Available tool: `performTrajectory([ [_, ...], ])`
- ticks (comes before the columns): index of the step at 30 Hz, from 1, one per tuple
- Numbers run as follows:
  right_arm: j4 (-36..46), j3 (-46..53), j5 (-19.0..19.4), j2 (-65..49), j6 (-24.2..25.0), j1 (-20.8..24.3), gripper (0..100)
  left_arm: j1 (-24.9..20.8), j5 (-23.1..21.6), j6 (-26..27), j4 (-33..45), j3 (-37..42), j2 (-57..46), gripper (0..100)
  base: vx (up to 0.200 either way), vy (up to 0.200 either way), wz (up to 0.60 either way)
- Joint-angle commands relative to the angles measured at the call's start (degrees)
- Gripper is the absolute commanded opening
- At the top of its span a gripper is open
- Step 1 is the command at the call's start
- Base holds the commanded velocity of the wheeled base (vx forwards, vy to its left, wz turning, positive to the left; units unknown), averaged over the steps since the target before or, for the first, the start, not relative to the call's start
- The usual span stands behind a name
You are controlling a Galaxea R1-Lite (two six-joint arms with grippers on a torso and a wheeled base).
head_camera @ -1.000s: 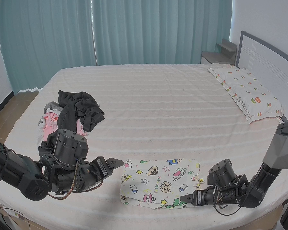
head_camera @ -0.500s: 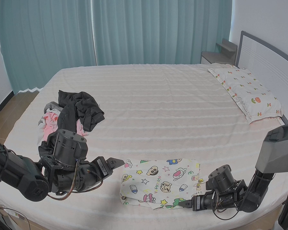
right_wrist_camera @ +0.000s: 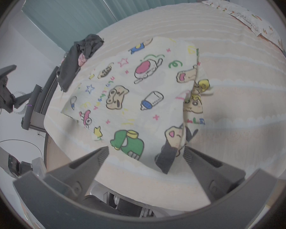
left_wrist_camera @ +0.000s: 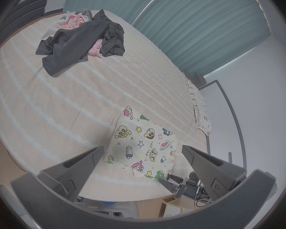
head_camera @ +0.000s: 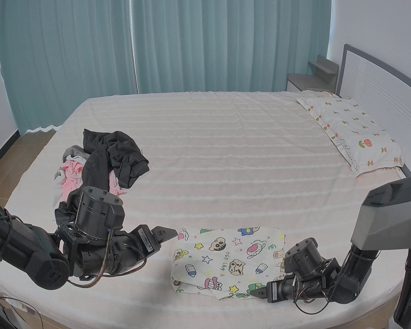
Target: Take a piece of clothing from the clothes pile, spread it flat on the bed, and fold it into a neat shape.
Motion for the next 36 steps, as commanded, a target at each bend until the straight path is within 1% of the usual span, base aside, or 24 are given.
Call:
performTrajectory([
  [1,0.3,-0.7,-1.1,0.4,0.0,0.0,0,0.0,0.0,0.0,0.0,0.1,0.0,100,0.0,0.0,0.0],
  [10,0.7,0.1,-5.4,-1.3,0.0,0.0,0,0.0,0.1,0.0,0.0,0.1,-0.1,100,0.0,0.0,0.0],
  [18,4.1,3.0,-5.4,-5.9,0.1,-0.4,0,-0.1,0.0,0.0,0.0,0.1,-0.3,100,0.0,0.0,0.0],
  [24,4.4,3.8,-5.5,-6.8,0.0,-0.7,0,-0.1,0.1,0.0,0.0,0.1,-0.4,100,0.0,0.0,0.0],
  [27,6.5,3.7,-5.5,-7.1,0.0,-0.9,0,-0.1,0.1,0.0,0.0,0.1,-0.4,100,0.0,0.0,0.0],
  [29,8.2,3.2,-5.5,-7.2,-0.4,-0.9,0,-0.1,0.1,0.0,0.0,0.1,-0.4,100,0.0,0.0,0.0],
  [35,8.5,3.0,-5.5,-7.0,-2.2,-1.7,0,-0.1,0.1,0.0,0.0,0.1,-0.4,100,0.0,0.0,0.0],
  [36,8.5,3.0,-5.5,-7.0,-2.2,-1.7,100,-0.1,0.1,0.0,0.0,0.1,-0.4,100,0.0,0.0,0.0],
])
